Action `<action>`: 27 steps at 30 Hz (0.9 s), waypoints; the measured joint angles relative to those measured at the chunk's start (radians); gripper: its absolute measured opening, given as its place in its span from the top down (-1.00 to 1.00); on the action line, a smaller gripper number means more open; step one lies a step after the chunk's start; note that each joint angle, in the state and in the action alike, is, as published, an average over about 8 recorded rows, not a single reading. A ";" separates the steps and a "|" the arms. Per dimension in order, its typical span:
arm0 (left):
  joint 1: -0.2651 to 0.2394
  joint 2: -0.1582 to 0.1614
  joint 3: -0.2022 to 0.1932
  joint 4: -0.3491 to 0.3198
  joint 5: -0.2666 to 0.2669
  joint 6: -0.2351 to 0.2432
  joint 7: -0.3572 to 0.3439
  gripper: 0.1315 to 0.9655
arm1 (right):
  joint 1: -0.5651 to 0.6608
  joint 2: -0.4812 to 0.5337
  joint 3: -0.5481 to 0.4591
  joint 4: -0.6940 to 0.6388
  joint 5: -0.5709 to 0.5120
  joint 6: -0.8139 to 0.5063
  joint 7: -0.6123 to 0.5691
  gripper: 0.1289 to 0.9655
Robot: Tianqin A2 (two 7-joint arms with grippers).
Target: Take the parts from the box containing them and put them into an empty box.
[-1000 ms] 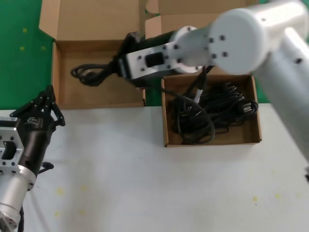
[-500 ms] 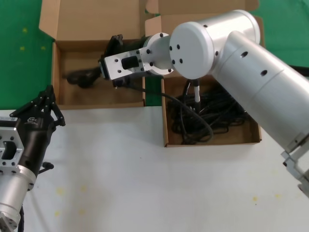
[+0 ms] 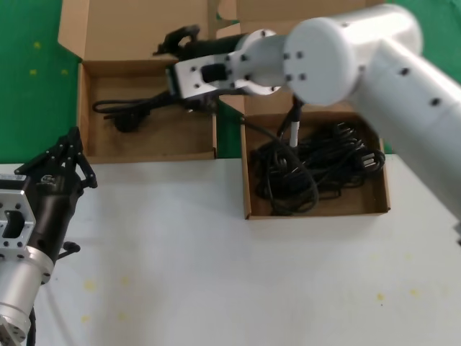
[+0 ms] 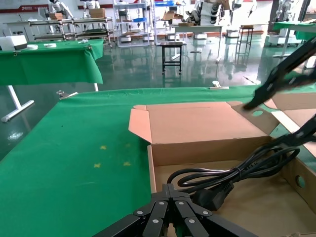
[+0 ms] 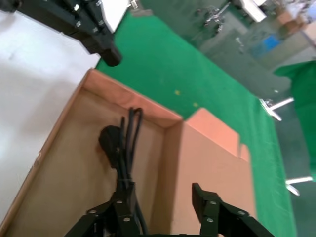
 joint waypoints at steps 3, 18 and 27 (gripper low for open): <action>0.000 0.000 0.000 0.000 0.000 0.000 0.000 0.97 | -0.030 0.064 0.048 0.101 0.004 -0.034 0.024 0.43; 0.000 0.000 0.000 0.000 0.000 0.000 0.000 0.97 | -0.207 0.361 0.261 0.441 0.083 -0.137 0.064 -0.36; 0.000 0.000 0.000 0.000 0.000 0.000 0.000 0.95 | -0.263 0.411 0.307 0.497 0.100 -0.139 0.061 -0.72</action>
